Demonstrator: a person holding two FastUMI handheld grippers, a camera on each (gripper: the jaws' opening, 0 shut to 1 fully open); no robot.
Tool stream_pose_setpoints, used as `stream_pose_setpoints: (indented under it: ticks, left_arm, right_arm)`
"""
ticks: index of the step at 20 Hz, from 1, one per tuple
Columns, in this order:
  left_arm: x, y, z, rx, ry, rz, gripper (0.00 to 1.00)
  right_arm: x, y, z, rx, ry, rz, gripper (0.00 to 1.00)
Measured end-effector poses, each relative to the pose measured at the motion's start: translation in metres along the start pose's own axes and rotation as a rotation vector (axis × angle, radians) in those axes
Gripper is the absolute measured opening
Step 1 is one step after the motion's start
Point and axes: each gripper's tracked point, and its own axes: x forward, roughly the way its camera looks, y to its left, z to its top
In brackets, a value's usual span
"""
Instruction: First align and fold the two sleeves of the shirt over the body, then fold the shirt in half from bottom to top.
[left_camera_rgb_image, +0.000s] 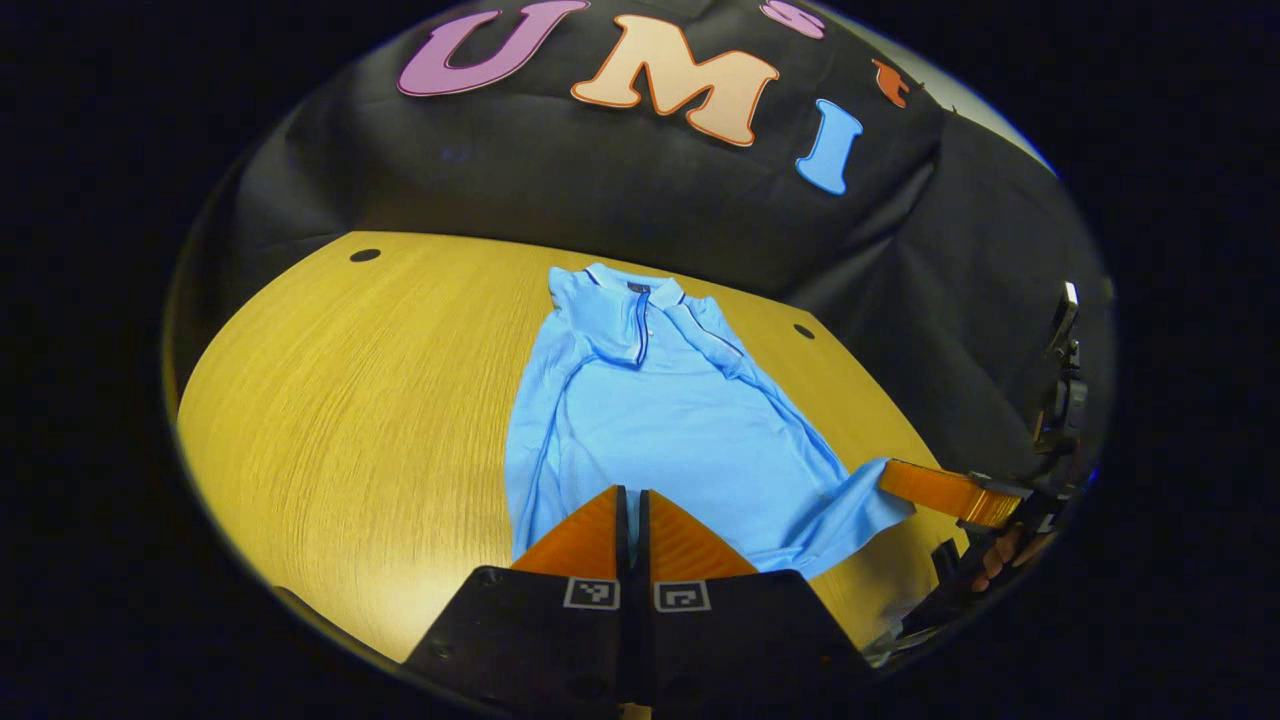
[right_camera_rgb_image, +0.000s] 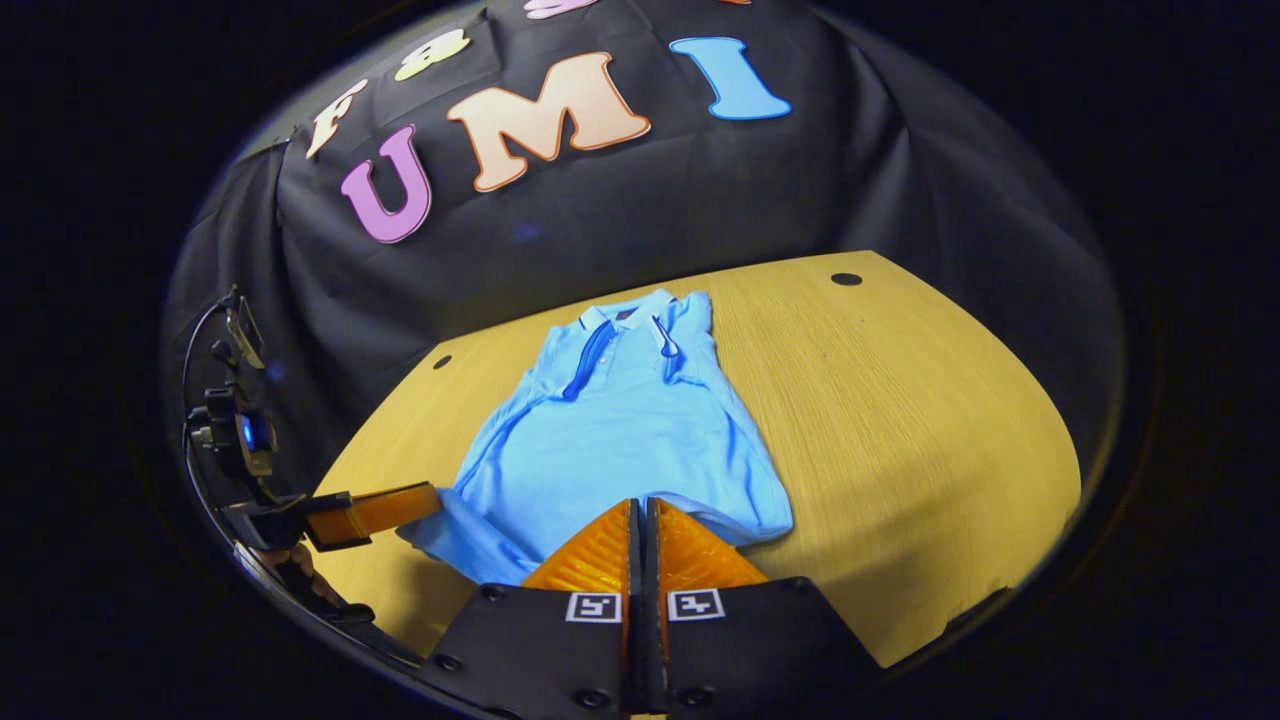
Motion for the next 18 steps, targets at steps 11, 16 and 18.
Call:
stream_pose_setpoints:
  ticks: [11,16,18]
  left_arm:
    - [0.083,0.022,0.101,0.024,-0.095,-0.033,0.01]
    - [0.131,0.038,0.153,0.03,-0.152,-0.038,0.0]
    - [0.147,0.042,0.171,0.035,-0.166,-0.046,0.0]
  right_arm:
    - [0.095,0.011,0.094,0.007,-0.121,-0.003,0.02]
    - [0.151,0.018,0.133,0.008,-0.166,-0.008,0.02]
    - [0.171,0.018,0.153,0.003,-0.189,-0.013,0.02]
